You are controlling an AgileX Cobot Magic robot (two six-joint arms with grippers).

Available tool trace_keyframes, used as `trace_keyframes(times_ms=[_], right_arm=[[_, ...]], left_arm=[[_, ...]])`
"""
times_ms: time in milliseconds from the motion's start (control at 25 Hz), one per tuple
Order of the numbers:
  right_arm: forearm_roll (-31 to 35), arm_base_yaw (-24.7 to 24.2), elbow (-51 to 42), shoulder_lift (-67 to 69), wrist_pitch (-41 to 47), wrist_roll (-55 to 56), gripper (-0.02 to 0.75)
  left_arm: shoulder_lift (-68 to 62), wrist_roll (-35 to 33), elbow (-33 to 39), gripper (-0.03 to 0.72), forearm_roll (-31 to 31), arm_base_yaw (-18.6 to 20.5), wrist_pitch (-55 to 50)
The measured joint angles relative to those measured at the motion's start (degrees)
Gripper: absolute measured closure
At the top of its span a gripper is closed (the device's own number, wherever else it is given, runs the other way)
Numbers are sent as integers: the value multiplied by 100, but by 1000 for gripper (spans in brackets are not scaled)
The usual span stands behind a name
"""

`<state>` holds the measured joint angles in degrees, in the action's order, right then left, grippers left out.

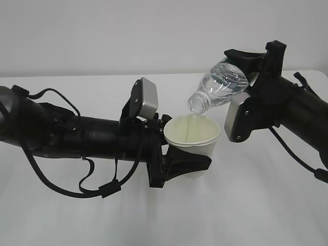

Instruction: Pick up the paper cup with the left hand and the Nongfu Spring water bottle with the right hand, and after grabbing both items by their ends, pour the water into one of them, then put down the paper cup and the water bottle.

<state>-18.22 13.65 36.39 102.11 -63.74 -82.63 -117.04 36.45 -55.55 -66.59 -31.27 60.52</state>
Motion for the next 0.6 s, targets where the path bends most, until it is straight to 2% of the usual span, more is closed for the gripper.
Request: trace_keyframes(times_ms=[600], right_arm=[[0,0,0,0,-21,-4,318]], left_arm=[[0,0,0,216,-12,0,3]])
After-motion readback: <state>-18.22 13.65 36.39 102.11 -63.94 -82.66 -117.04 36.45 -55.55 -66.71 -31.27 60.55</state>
